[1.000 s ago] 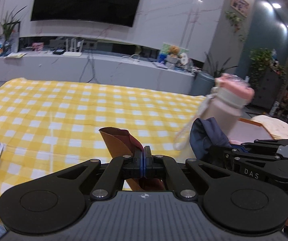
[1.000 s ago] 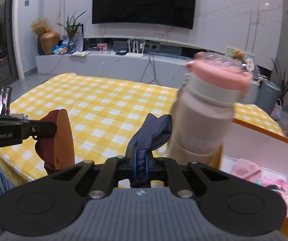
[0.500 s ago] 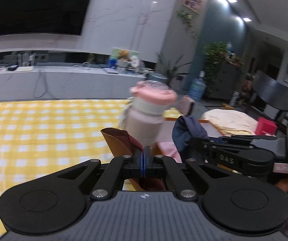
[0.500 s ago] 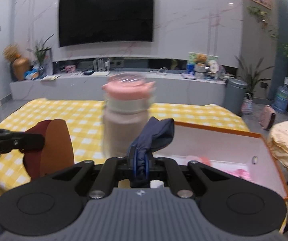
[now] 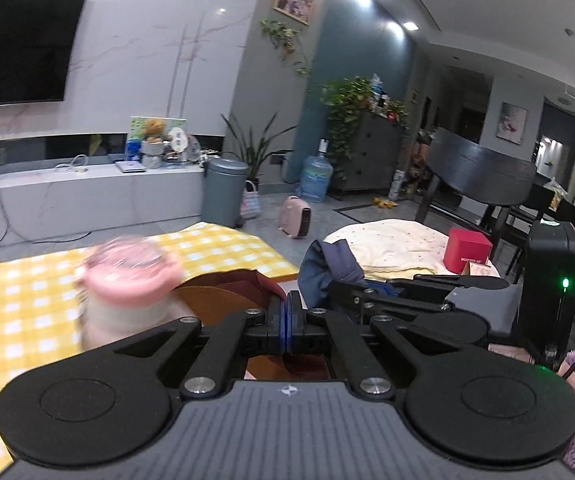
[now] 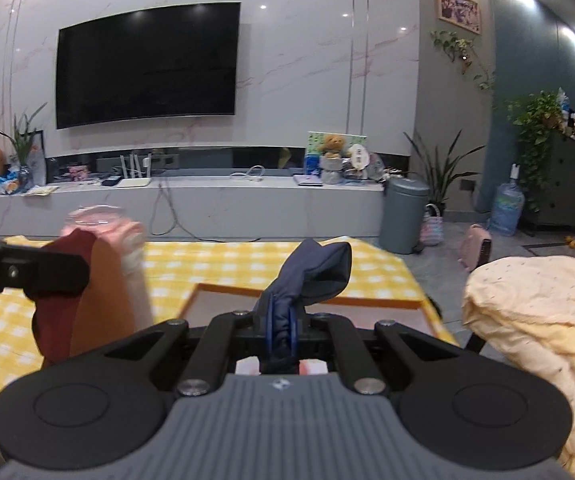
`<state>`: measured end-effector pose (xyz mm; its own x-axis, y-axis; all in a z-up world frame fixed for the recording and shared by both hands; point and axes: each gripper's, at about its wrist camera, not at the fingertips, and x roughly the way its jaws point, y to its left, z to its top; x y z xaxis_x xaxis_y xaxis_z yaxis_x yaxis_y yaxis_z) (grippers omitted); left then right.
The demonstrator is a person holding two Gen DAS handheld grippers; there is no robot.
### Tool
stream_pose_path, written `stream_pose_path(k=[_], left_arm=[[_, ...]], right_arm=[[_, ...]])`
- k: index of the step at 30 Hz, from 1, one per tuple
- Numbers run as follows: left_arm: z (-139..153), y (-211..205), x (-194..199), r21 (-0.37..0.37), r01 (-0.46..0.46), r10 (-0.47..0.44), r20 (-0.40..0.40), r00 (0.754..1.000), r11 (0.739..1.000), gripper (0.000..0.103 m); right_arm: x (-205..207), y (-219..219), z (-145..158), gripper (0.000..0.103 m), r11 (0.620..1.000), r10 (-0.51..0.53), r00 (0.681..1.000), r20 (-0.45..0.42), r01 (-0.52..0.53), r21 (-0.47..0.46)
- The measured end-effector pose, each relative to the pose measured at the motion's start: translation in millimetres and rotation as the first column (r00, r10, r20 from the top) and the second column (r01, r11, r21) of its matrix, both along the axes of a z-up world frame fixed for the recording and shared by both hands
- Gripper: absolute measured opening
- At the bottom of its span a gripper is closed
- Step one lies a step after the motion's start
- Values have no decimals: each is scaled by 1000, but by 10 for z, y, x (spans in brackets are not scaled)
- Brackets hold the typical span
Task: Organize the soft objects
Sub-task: 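Carry the brown cloth with the left tool while the right tool carries the navy cloth to the box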
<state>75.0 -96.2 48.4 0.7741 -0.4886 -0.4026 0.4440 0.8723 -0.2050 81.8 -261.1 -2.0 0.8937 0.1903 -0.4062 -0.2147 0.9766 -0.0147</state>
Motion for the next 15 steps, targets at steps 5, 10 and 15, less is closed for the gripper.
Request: stream_pose_path(k=[5,10,15], left_arm=[[-77,-338,291,34,32,-32,-14,999,999,0],[-219,-583,534,77,46,-43,-30,999,996,0],[-437,-755,772,111,60,-49,-95,994,992,0]], right_arm=[[319,-196,-147,5,997,-42,999,-26,41,-61],[662,-378,-332,5,992,-75,995,-65,68,-111],[949,-457,-580,5,981,-105,986,-133,82,-174]])
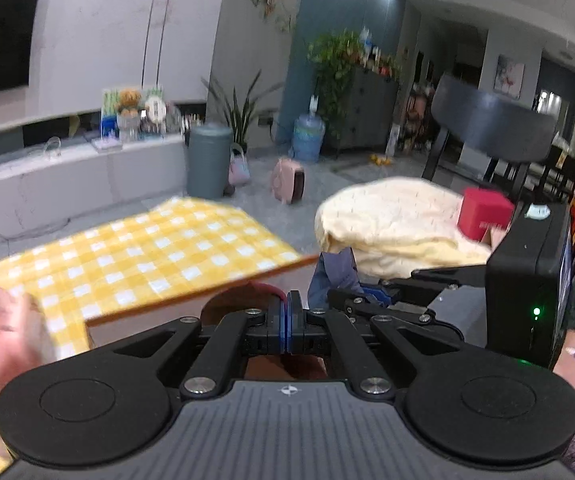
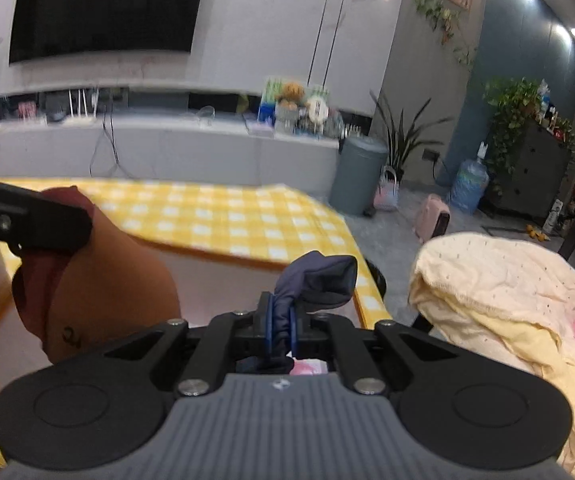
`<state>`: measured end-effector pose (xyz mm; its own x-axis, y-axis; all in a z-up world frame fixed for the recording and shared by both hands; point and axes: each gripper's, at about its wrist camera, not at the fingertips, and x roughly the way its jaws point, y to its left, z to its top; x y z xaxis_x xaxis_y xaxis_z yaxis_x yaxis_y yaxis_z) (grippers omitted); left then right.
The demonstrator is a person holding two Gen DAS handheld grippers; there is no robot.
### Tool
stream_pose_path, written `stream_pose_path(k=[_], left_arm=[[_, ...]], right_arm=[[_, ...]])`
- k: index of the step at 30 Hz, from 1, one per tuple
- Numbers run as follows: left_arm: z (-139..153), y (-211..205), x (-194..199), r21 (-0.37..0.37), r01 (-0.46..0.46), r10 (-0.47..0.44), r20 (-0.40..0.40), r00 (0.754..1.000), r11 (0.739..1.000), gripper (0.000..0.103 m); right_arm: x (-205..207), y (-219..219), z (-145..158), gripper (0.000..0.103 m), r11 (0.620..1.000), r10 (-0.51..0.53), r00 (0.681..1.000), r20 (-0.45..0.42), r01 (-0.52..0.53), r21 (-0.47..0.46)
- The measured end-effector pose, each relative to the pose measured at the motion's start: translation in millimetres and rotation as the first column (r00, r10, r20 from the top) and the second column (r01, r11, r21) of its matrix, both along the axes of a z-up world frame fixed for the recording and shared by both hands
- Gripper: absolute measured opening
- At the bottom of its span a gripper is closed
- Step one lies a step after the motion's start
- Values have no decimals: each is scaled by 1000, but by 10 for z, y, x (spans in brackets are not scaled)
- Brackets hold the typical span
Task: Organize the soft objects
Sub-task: 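Carry the brown cloth with the left tool while the right tool carries the navy cloth to the box, then open the left tool over the box while the right tool releases the navy cloth inside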
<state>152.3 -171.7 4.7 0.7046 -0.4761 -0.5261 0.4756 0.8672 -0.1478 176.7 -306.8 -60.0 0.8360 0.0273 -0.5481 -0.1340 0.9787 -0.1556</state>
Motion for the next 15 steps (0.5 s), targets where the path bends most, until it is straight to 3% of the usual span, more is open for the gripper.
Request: stream_pose_path(k=[8,15], left_arm=[[-421,-115,219,91,-9,18,-96,995,996,0],[-536,-143,290,149,-17,34,-115,993,989,2]], right_arm=[[237,-38,-443,5,999,-2,988,-153,-5,-48],[297,-34,-571,7,999,-4,976,-217,-7,-52]])
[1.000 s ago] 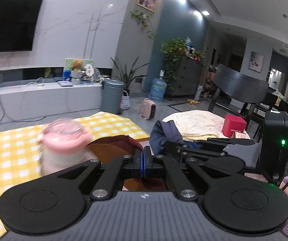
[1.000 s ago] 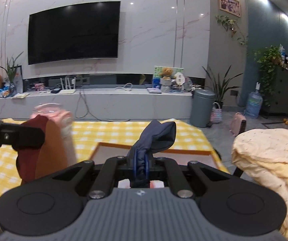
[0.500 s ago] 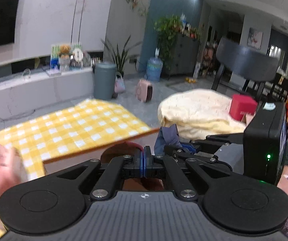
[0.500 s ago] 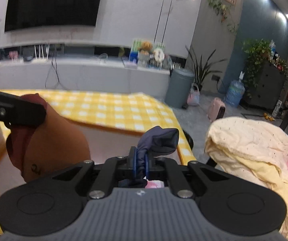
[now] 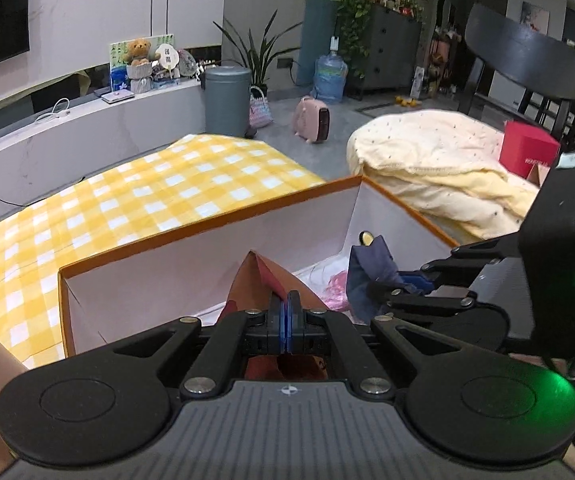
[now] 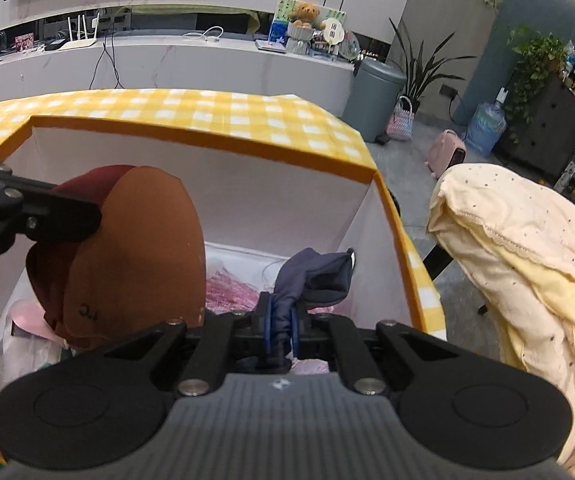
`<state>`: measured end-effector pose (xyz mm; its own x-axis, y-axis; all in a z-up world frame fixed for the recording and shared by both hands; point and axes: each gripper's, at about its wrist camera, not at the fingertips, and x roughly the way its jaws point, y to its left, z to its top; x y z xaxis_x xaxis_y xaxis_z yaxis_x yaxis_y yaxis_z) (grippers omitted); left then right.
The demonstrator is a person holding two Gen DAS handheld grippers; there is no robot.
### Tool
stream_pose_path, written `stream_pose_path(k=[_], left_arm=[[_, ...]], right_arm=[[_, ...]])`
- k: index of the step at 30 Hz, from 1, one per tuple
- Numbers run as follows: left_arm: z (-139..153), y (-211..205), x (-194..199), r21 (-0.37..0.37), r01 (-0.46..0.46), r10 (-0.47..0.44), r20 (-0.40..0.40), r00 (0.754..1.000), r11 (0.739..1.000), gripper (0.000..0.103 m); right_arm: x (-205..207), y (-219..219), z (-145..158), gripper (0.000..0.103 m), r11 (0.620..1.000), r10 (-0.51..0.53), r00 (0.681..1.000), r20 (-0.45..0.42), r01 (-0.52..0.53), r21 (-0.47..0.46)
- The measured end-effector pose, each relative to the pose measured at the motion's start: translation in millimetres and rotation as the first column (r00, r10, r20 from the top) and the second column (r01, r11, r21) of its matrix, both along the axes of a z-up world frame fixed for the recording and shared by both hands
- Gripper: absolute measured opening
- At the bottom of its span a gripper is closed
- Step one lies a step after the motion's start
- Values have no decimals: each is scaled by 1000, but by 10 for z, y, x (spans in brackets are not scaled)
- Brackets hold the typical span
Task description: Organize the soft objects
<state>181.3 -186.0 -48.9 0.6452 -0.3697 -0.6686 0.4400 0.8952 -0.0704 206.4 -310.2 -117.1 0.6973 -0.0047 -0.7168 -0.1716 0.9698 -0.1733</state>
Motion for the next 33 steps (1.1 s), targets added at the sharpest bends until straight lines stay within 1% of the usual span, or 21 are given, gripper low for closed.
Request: stream_pose_path(k=[2,3,4,5,6,7,8,9,11,13,15,18,19,21,25,28,30,32,33], left_arm=[[-7,-12,10,4,3,-3,-11,1000,1000,5],[-1,-11,10,-2,2,-2,-15,1000,1000,13],[2,2,11,-7,-1,0,-20,1000,1000,22],[10,11,8,-15,-2,2,-25,1000,1000,27],[24,29,-5,-25,-8,8,-26,1000,1000,38],[40,48,-15,-36,-13,12,-23,1000,999,46],[66,73,-39,-49,-16,15,-19,1000,999,50],[90,87,-38,-60,-19,18,-13,1000,998,52],[162,115,-89,-73,-22,23,7,1000,997,54],[237,115,-126,-80,-18,20,30,999,997,58],[314,116,-190,-84,-15,20,59,998,996,61],[422,126,-267,-102,-8,18,94,995,995,65],[461,136,-298,-110,-5,17,105,994,994,66],[548,163,-373,-128,0,17,133,991,992,67],[729,251,-555,-173,23,13,202,979,985,68],[846,354,-701,-210,34,20,248,968,977,69],[917,438,-798,-232,31,35,276,961,972,69],[974,529,-894,-249,21,57,302,952,968,69],[1001,577,-941,-256,17,67,316,946,966,69]], right_arm=[[-11,4,9,8,1000,2,1000,3,-2,1],[-7,2,20,9,1000,3,1000,6,-3,2],[-15,6,28,13,1000,5,1000,8,-5,2],[-25,9,37,19,1000,5,1000,12,-5,0],[-39,9,43,22,1000,6,1000,17,-6,-3],[-36,-1,49,26,1000,6,1000,23,-6,-9],[-49,8,60,31,1000,5,1000,31,-5,-17],[-70,13,76,33,1000,7,999,40,-6,-24],[-106,20,116,35,1000,12,999,53,-10,-29],[-139,16,162,36,999,14,998,63,-12,-29],[-177,11,216,39,999,13,997,76,-11,-31],[-254,5,327,46,1000,8,995,100,-5,-25],[-282,0,366,51,1000,6,994,111,-3,-23],[-350,0,458,53,1000,2,991,135,0,-18],[-495,15,653,58,1000,0,983,184,0,-2],[-645,62,801,60,1000,7,972,235,-10,9],[-756,122,904,63,1000,8,963,269,-14,19],[-863,180,994,70,999,7,952,304,-18,35],[-920,213,1041,70,999,4,947,322,-20,45]])
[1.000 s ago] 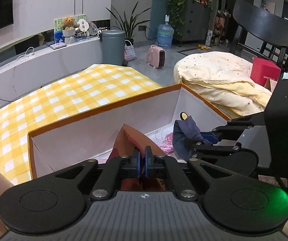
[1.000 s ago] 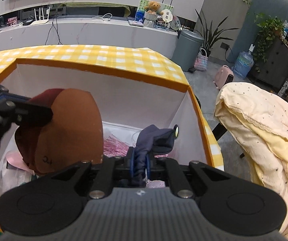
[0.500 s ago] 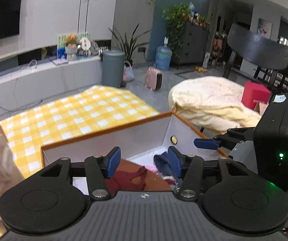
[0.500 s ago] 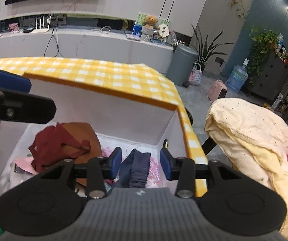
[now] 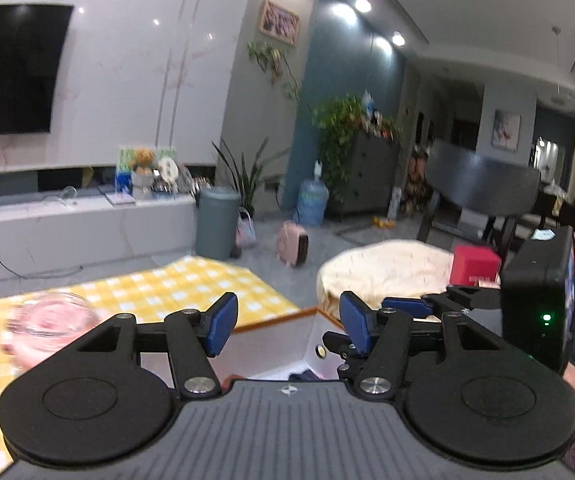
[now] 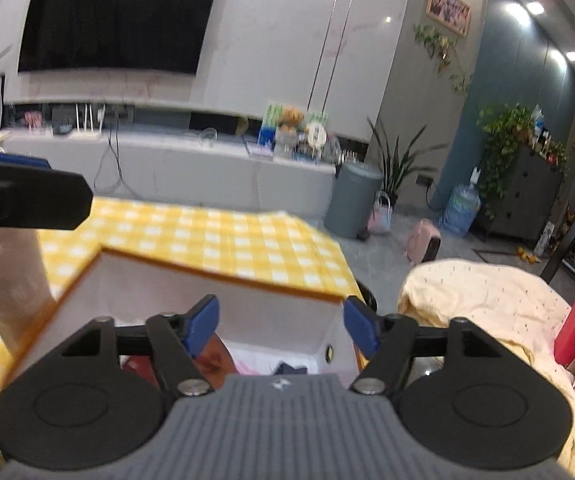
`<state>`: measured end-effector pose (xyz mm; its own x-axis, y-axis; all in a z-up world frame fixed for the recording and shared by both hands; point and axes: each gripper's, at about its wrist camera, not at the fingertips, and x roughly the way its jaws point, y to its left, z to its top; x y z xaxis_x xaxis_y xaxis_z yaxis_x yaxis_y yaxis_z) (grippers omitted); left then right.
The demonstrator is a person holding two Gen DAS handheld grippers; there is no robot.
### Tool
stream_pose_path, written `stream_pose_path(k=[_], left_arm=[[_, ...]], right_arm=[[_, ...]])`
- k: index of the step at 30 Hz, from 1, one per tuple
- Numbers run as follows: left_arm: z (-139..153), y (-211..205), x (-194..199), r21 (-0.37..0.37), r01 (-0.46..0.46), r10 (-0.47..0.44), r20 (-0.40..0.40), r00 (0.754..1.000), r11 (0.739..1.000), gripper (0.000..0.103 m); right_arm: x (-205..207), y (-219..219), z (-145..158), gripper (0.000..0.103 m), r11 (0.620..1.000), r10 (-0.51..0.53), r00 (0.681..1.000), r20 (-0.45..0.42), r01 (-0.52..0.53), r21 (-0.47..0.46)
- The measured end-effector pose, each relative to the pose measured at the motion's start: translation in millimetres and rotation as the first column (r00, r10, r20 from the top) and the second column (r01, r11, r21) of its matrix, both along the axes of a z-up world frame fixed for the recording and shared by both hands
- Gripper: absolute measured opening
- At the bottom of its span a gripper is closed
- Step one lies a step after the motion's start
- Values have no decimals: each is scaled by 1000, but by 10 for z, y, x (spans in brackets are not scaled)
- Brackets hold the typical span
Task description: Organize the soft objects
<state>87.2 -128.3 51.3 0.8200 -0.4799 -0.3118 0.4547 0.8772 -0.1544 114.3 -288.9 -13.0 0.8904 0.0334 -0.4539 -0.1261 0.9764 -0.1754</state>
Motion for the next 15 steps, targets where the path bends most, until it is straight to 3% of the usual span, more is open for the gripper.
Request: stream_pose_path(k=[9,15], left_arm=[[147,436,-381,4,-134,132,140,981,991,68],[105,709,-565,28,-259,251,165,954,966,68]], right_arm=[[-471,461,270,79,995,37,993,115,-48,92],[-730,786,308,85,986,45,987,152,-68,150]])
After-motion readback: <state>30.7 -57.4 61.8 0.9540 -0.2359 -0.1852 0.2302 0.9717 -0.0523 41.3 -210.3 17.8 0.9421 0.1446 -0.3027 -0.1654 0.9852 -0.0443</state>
